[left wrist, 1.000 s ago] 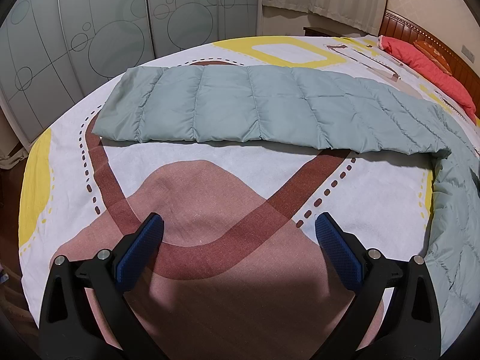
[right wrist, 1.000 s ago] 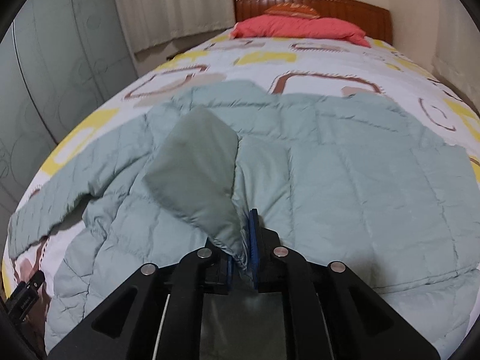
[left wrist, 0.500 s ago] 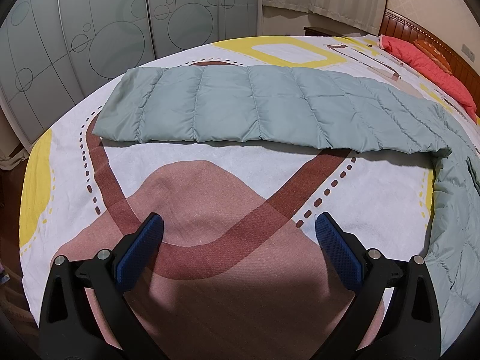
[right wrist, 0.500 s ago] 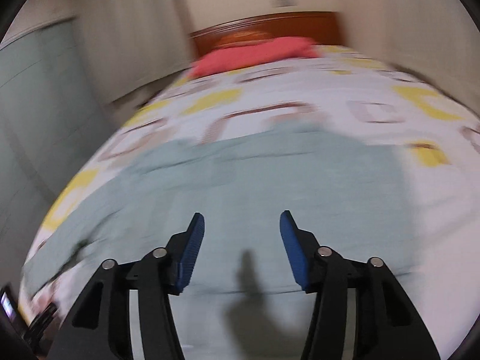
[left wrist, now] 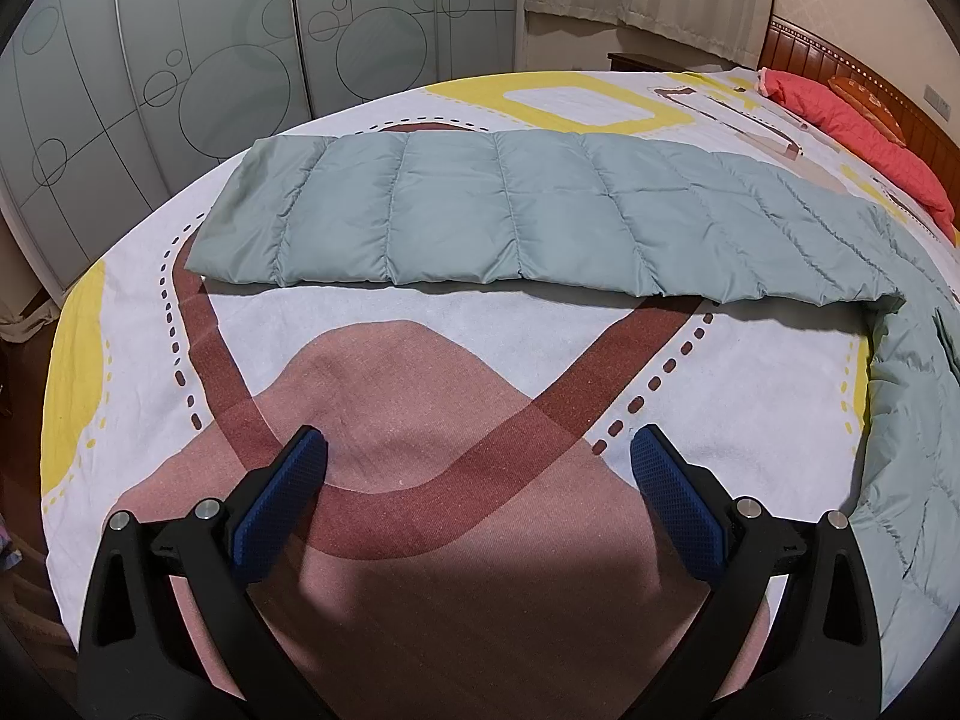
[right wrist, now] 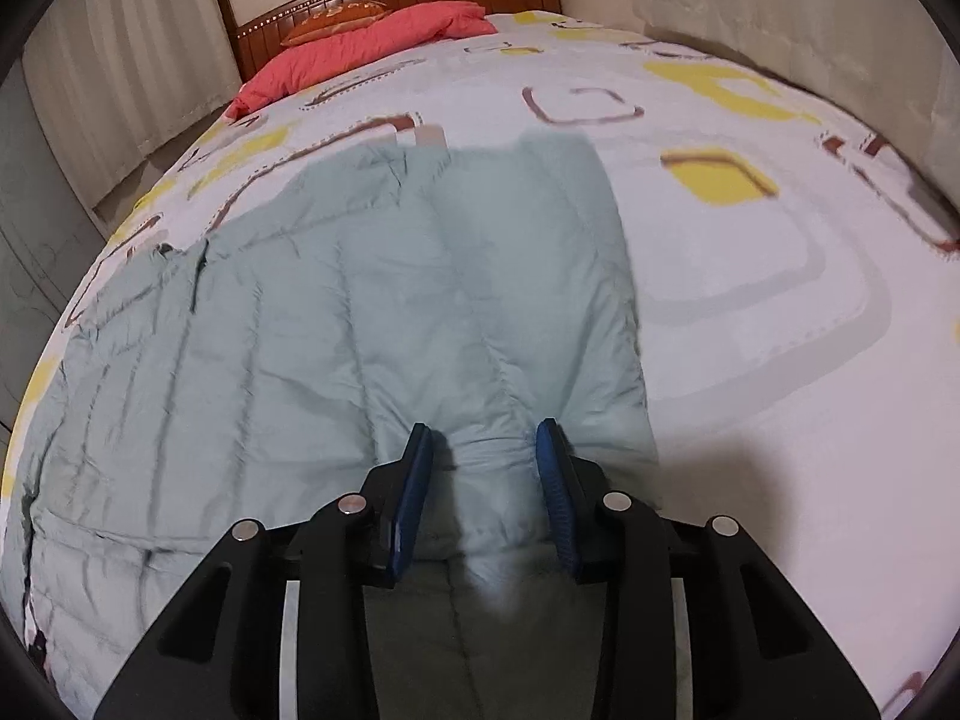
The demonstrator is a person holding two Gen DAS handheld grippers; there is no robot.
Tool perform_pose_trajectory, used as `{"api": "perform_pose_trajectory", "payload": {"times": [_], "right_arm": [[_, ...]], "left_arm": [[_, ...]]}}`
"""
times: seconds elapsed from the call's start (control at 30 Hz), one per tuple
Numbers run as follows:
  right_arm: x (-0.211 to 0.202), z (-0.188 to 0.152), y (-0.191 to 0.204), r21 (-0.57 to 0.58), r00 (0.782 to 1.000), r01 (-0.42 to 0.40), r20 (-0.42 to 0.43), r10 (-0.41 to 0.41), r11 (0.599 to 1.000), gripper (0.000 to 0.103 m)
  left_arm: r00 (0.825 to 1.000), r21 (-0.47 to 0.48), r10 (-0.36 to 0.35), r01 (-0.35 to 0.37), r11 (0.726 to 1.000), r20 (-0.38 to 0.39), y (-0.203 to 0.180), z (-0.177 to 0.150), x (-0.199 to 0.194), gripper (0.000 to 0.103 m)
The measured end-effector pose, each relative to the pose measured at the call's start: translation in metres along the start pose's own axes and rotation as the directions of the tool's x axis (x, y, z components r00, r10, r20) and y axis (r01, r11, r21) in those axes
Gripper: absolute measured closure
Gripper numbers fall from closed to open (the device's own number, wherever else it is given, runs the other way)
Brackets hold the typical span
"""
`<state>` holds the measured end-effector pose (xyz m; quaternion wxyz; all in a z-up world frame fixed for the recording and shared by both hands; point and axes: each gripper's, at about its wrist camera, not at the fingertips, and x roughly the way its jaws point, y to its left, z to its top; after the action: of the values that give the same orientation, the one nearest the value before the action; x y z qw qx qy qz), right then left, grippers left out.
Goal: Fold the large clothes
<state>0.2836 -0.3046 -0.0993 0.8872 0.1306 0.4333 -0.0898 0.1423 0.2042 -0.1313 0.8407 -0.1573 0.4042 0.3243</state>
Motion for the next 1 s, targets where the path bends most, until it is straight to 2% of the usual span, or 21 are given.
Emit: {"api": "perform_pose_trajectory", "payload": {"times": [0.13,0.23,0.3,0.37,0.47,0.63,0.7,0.77,0.9,1.0], "right_arm": [[-0.011,0.022,0.006,0.0,0.997,0.008,0.077,-0.008,1.0,0.066],[0.002,0.038,0.01,-0.001,0.995,-0.005,0.099,0.005,1.0,0.066],[0.02,0.041,0.009,-0.004,0.997,0.009,0.077,-0.008,1.0,0.066],[0.049,0.038,0.006,0.01,1.0,0.01,-0.02,-0.01,1.0,0.065],[0.044,0.045,0.013,-0.021,0.999,0.041,-0.017,-0.041,0.999,0.065],[0.032,0.067,0.017,0.003,0.998,0.025,0.058,-0.025,1.0,0.065],[0.044,0.071,0.017,0.011,0.999,0.018,0.045,-0.018,1.0,0.064],[0.069,0.069,0.014,0.041,1.0,0.006,-0.012,-0.005,0.999,0.059],[0.063,0.067,0.029,-0.012,0.998,0.056,0.006,-0.056,0.998,0.058],[0.041,0.06,0.042,-0.013,0.999,-0.006,0.036,0.007,1.0,0.058]], "left_arm": [[1.0,0.001,0.002,-0.002,1.0,0.001,0.0,0.0,0.001,0.002],[1.0,0.002,0.003,-0.003,1.0,0.002,0.0,0.0,0.0,0.002],[1.0,0.002,0.003,-0.003,1.0,0.002,0.0,0.0,0.0,0.002],[1.0,0.002,0.002,-0.002,1.0,0.002,0.0,0.0,0.0,0.002],[1.0,0.001,0.001,-0.001,1.0,0.002,0.001,0.0,0.001,0.002],[1.0,0.002,0.002,-0.002,1.0,0.002,0.0,0.0,0.0,0.002],[1.0,0.003,0.004,-0.004,1.0,0.003,0.0,0.0,0.0,0.002],[1.0,0.003,0.004,-0.004,1.0,0.002,0.0,0.0,0.0,0.002],[1.0,0.002,0.003,-0.003,1.0,0.003,0.0,0.0,0.001,0.002],[1.0,0.003,0.004,-0.004,1.0,0.003,0.0,0.0,0.0,0.002]]}}
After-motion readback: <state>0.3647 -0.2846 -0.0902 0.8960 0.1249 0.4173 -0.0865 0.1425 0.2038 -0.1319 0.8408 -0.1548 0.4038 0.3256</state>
